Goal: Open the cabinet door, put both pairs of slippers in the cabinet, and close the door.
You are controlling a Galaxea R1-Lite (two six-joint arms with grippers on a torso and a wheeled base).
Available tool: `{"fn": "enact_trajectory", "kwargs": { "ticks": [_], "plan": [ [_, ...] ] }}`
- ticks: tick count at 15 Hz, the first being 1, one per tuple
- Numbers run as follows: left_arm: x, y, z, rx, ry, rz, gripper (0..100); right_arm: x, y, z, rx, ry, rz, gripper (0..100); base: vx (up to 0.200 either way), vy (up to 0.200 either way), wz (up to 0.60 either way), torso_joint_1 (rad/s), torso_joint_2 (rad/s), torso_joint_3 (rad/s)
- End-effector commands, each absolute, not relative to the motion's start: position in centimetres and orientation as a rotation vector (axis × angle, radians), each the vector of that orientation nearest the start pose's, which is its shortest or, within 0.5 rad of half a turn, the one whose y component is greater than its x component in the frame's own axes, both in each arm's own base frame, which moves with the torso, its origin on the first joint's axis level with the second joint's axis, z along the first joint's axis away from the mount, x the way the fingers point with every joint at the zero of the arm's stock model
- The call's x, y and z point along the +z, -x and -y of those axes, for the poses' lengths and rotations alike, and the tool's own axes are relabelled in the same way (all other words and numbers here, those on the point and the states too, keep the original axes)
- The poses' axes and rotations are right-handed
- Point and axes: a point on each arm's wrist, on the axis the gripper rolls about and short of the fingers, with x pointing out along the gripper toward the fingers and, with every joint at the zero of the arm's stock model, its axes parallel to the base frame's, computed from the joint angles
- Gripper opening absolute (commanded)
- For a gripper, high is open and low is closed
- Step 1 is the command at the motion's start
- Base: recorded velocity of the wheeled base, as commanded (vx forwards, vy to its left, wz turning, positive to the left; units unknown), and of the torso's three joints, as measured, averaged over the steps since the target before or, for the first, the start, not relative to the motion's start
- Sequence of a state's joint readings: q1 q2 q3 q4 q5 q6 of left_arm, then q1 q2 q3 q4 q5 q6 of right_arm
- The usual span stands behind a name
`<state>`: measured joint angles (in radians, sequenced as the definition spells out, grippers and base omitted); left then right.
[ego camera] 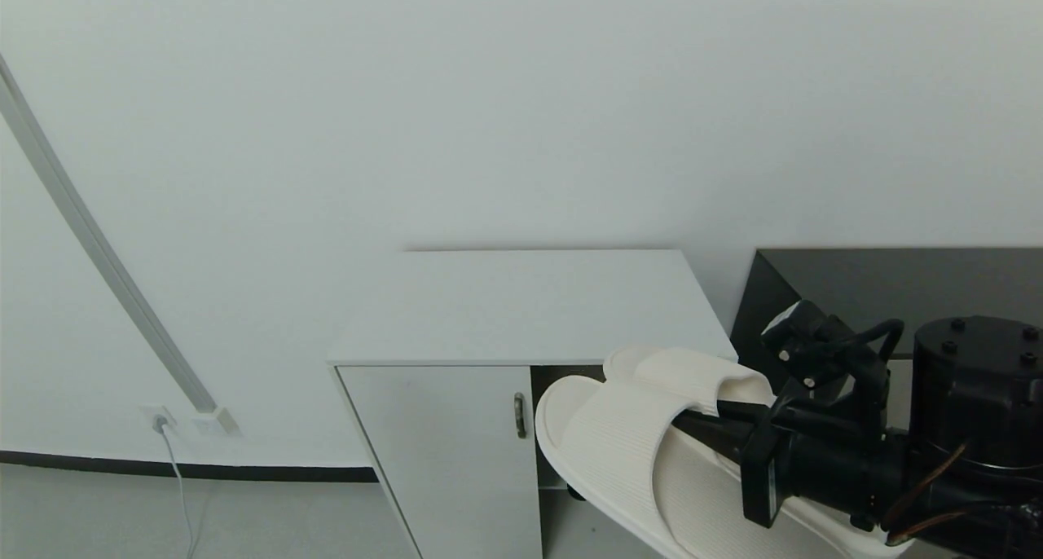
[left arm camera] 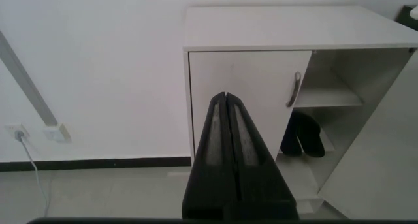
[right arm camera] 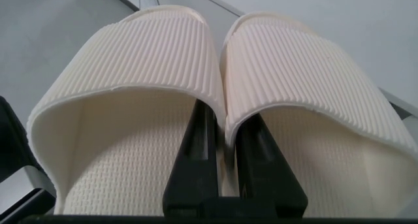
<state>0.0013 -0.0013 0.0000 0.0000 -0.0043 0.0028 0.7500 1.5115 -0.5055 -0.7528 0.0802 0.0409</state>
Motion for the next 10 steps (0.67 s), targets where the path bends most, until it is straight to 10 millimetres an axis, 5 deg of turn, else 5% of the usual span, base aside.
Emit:
{"fn": "enact_trajectory", "kwargs": {
  "ticks": [1, 10],
  "plan": [
    [7.55, 2.28, 0.01, -0.003, -0.003, 0.000, 0, 16.62, -17.28, -16.40, 0.824, 0.047, -0.265, 0, 0.000, 0.000, 0.00, -0.159, 0.36, 0.198],
    [7.55, 2.28, 0.01, -0.003, -0.003, 0.000, 0, 16.30, -17.13, -16.26, 0.822, 0.053, -0.276, 0, 0.000, 0.000, 0.00, -0.173, 0.41, 0.232]
  ]
}}
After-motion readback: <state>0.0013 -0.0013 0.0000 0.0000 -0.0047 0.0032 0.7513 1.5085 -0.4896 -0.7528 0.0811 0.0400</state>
